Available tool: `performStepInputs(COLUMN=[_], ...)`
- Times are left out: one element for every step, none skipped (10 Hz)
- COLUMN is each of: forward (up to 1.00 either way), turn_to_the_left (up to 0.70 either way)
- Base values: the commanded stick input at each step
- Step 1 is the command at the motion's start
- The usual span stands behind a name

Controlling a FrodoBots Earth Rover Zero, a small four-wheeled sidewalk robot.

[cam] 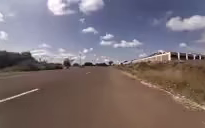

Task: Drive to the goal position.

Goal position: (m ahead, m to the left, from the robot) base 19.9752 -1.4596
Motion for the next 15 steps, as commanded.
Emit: performStepInputs(forward=[1.0, 1.0, 1.0, 1.0, 1.0, 1.0, 1.0, 1.0, 1.0, 1.0, 1.0, 1.0, 1.0, 1.0, 1.0], turn_to_the_left=[0.04, 0.04, 0.04, 0.04, 0.04, 0.04, 0.04, 0.04, 0.04, -0.08, -0.36, -0.36, -0.36, -0.36, -0.36])
